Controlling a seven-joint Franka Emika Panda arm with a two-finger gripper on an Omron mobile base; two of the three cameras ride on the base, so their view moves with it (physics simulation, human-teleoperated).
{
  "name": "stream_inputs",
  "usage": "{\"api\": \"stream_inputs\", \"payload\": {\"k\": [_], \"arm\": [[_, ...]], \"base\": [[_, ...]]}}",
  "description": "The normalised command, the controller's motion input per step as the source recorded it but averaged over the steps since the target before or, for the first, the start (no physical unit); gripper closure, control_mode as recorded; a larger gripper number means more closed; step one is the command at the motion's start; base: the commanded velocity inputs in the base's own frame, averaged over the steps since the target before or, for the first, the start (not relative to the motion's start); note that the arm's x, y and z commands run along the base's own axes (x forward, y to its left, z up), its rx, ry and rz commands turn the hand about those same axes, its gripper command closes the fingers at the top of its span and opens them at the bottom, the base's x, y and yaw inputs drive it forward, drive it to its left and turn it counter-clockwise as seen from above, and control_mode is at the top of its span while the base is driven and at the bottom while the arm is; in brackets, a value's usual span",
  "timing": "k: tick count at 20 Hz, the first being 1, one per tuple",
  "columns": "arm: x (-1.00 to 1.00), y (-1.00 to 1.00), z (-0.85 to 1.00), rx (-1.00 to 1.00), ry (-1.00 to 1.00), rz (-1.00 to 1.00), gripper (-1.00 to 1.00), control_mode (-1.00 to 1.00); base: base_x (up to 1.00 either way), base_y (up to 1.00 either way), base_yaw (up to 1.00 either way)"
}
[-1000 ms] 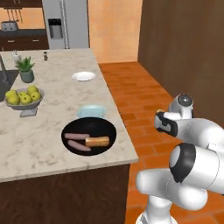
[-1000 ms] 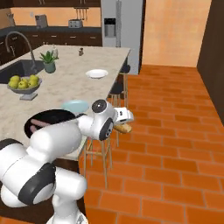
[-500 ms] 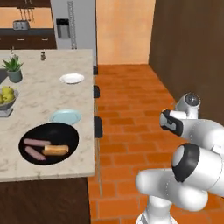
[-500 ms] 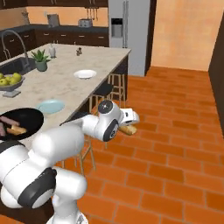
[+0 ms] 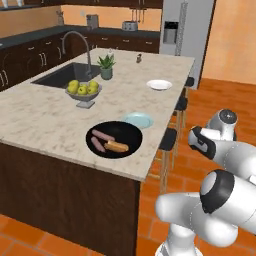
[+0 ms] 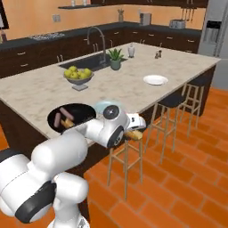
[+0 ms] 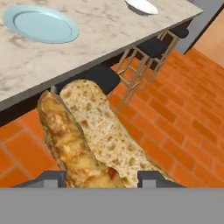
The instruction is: Place one bun and one sausage from the bowl on each plate.
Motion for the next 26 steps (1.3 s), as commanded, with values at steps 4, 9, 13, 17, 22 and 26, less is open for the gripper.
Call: {"api": "stream_inputs", "payload": {"k": [4,9,13,17,22,26], "arm": [[0.00,0.00,0.00,0.00,0.00,0.00,1.00,1.00],[0.00,0.00,0.00,0.00,0.00,0.00,1.00,1.00],[0.00,0.00,0.00,0.00,0.00,0.00,1.00,1.00],[0.00,0.00,0.00,0.00,0.00,0.00,1.00,1.00],[0.00,0.00,0.00,0.00,0.00,0.00,1.00,1.00],[0.00,0.00,0.00,0.00,0.00,0.00,1.00,1.00]], "base": [[0.91,-0.49,0.41],[0.98,-0.88,0.26],[0.26,-0.73,0.40],[-0.10,-0.60,0.46],[-0.21,-0.53,0.14],[0.16,-0.78,0.47]]}}
